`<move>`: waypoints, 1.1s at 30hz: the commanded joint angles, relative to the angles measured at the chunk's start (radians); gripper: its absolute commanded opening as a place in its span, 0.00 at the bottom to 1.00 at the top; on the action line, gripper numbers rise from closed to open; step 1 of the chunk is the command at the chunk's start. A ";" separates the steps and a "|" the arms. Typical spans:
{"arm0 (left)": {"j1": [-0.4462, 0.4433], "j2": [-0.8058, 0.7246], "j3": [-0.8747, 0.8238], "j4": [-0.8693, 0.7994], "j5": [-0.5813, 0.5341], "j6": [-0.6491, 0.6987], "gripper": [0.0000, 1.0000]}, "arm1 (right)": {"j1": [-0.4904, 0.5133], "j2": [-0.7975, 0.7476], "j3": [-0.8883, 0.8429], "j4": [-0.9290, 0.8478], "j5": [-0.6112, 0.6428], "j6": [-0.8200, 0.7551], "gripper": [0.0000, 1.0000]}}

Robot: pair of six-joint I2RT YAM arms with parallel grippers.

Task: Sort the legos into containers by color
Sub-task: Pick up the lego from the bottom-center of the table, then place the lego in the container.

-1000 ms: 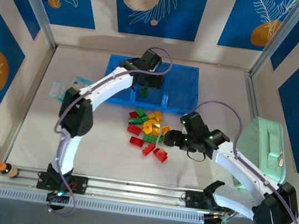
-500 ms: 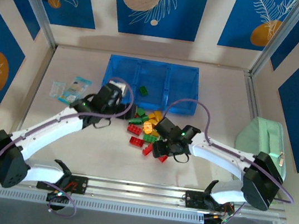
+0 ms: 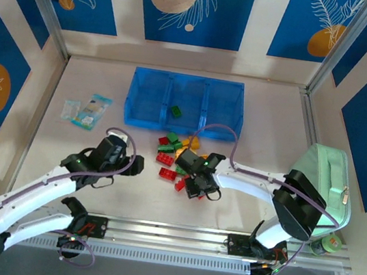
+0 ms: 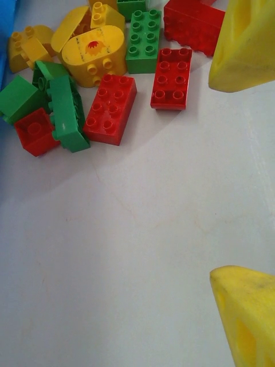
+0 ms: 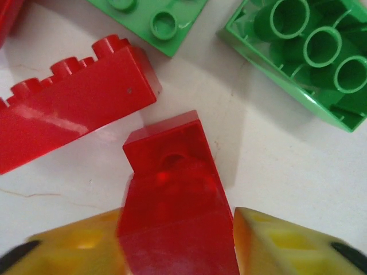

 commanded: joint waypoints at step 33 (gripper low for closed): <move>-0.415 0.086 0.033 0.018 -0.184 -0.138 0.76 | -0.644 0.477 0.960 -0.172 -0.011 -0.205 0.72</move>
